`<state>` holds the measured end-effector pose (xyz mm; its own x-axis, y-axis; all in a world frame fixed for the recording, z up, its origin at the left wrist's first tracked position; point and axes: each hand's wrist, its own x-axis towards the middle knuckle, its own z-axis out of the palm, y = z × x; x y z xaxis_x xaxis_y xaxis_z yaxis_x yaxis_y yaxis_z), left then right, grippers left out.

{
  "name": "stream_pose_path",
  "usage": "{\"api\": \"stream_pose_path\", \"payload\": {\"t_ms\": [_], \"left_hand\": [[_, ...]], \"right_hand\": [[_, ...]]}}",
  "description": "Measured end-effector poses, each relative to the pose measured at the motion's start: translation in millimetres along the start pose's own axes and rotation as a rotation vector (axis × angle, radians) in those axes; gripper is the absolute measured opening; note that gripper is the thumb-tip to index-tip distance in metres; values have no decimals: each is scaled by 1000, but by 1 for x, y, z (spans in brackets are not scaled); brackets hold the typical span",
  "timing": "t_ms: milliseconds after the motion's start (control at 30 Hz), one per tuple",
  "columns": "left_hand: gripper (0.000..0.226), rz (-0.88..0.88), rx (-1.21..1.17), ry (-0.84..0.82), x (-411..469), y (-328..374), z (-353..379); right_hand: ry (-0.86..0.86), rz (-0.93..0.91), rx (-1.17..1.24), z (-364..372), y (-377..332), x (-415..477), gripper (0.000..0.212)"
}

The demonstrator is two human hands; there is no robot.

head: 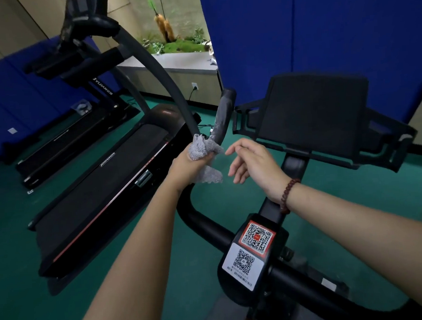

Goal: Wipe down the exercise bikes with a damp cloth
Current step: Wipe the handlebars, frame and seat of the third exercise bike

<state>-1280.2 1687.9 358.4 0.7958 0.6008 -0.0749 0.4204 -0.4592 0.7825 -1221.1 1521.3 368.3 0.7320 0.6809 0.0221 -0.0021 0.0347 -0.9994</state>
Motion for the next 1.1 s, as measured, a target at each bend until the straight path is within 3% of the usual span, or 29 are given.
{"api": "stream_pose_path", "payload": {"t_ms": [167, 400, 733, 1100], "left_hand": [[38, -29, 37, 5, -30, -9, -8], [63, -167, 95, 140, -88, -30, -4], [49, 82, 555, 182, -11, -10, 10], [54, 115, 340, 143, 71, 51, 37]], "right_hand": [[-2, -6, -9, -2, -1, -2, 30], [1, -1, 0, -1, 0, -2, 29], [36, 43, -52, 3, 2, 3, 27], [78, 32, 86, 0, -1, 3, 26]]}}
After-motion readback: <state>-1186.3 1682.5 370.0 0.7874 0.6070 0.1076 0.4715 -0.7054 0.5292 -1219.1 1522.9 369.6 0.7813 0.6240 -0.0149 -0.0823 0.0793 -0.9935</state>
